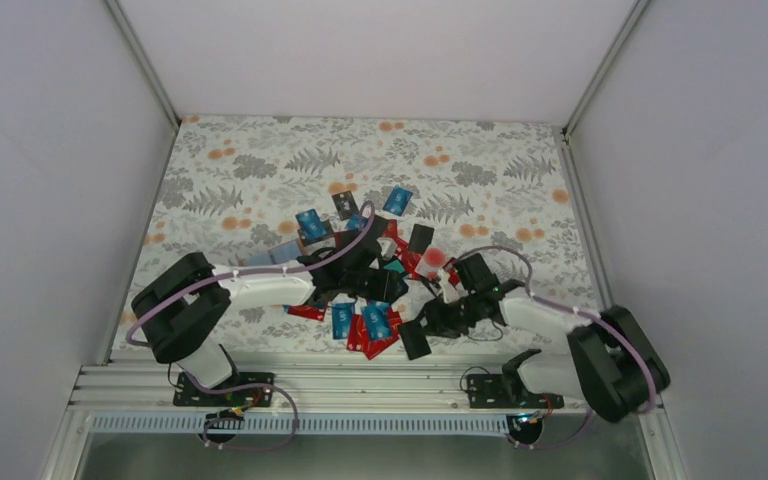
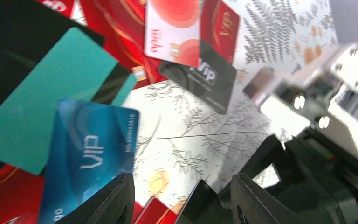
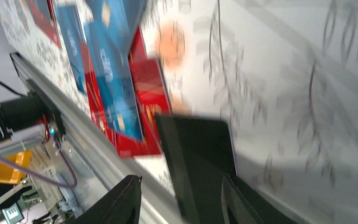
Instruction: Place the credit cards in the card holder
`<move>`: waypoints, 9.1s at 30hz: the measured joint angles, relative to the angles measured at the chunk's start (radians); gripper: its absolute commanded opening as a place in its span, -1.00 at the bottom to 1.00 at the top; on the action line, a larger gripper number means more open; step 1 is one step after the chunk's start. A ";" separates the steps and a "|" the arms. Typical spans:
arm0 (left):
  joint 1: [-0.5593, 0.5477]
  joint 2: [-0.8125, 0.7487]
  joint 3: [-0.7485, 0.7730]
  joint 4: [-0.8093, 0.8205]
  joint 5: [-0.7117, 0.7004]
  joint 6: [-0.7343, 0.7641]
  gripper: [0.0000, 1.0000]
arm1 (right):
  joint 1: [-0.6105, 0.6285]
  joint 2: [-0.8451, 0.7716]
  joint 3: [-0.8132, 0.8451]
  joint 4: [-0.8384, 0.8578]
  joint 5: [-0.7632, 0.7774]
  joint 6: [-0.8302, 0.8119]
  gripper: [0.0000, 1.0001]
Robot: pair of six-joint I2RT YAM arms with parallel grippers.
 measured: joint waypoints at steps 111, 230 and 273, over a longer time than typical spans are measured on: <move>-0.123 0.243 0.154 -0.058 0.169 0.197 -0.08 | 0.078 -0.324 -0.230 -0.048 -0.059 0.369 0.19; -0.144 0.192 0.073 -0.010 0.183 0.142 -0.09 | 0.070 -0.293 -0.383 0.277 -0.203 0.413 0.08; 0.067 -0.295 0.122 -0.318 -0.017 0.148 0.08 | 0.029 -0.264 0.035 0.040 -0.016 0.272 -0.92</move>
